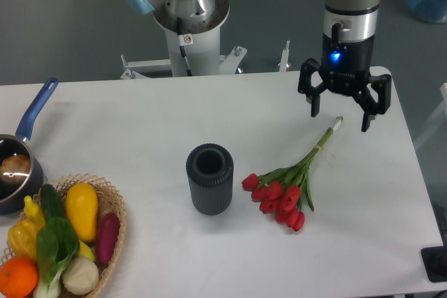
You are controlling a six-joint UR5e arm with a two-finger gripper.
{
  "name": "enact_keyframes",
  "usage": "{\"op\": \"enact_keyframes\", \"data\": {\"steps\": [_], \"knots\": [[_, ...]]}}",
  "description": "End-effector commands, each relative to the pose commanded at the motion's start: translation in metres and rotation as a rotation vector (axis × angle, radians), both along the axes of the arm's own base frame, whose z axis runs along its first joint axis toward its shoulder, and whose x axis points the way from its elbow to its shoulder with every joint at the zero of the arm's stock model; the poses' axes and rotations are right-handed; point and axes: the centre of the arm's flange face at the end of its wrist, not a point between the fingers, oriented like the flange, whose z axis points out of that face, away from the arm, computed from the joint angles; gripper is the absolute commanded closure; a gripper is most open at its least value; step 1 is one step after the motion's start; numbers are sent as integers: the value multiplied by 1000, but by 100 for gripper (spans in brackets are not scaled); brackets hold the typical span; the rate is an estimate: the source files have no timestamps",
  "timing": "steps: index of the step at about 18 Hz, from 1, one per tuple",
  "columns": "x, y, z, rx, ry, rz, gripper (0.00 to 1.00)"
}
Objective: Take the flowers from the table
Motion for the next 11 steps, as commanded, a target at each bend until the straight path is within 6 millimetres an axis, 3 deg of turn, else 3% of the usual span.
{"op": "enact_keyframes", "data": {"steps": [8,11], "knots": [[2,2,0,2,0,-4,0],[-2,8,-12,36,-22,-19,0]]}}
